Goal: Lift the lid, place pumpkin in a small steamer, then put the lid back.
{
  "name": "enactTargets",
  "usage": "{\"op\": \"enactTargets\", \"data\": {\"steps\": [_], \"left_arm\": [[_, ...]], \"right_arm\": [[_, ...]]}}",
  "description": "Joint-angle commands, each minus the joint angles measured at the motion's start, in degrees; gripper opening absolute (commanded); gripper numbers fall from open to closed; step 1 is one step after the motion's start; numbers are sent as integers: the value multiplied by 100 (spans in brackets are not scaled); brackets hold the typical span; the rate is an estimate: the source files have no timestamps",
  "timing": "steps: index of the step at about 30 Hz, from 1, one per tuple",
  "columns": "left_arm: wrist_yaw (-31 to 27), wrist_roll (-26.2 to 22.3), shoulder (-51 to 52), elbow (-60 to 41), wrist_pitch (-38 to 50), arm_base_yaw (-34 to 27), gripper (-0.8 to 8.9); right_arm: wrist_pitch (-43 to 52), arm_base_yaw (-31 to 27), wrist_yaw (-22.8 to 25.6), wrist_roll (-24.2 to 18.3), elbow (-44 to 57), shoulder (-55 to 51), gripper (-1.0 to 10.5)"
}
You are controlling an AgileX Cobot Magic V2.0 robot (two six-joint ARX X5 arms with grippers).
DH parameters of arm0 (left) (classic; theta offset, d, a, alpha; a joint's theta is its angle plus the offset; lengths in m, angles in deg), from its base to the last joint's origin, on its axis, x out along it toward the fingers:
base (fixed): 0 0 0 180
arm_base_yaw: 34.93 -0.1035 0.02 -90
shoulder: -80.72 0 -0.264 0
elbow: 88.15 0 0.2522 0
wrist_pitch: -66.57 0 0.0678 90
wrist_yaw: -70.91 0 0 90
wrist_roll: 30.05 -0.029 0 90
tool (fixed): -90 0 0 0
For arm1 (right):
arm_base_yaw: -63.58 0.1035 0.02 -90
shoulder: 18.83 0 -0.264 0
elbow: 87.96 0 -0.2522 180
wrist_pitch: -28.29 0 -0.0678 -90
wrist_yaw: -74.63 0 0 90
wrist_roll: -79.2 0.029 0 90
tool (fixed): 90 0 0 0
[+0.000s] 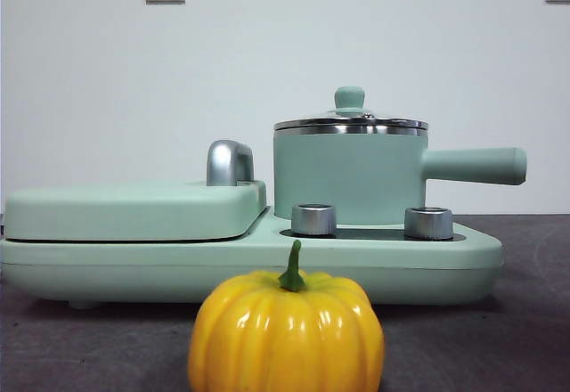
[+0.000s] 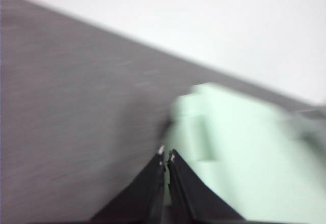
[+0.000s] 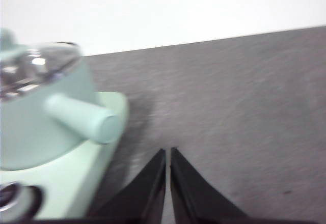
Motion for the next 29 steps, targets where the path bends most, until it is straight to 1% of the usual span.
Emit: {"op": "enactTargets", "data": {"steps": [1,5,7,11,14,15,20,23,25,27,29], "left_arm": [[452,619,-44,146,42,24,15],[697,933,-238,544,-129,96,15],[933,1045,-433,798,-151,136,15],[1399,1211,-992,1462,-291,214,15],[1676,1185,-1449,2028,-579,260,15],[1799,1141,-1631,2247,-675,280,15],[2441,581,-2476,3265,-1091,396,15],[2793,223,-2962,3834,-1346,496,15],[2999,-111,-3254,4192,-1513,584,15],[3152,-358,-3447,4470,-1593,656,17],[3198,-479,-3532,4629,-1593,708,24]], "right_arm": [[-162,7,-151,640,-350,22,13],[-647,11,-273,874,-1029,170,13],[-946,11,-367,927,-1471,315,13],[-1683,11,-671,901,-2371,732,13],[-2214,11,-970,754,-2973,1073,13],[-2385,11,-1115,680,-3178,1202,13],[-2983,11,-1910,407,-4035,1862,13],[-3248,11,-2411,101,-4461,2238,13],[-3351,11,-2747,-68,-4688,2457,13],[-3364,11,-3029,-166,-4813,2605,14],[-3364,11,-3112,-166,-4872,2673,14]]}}
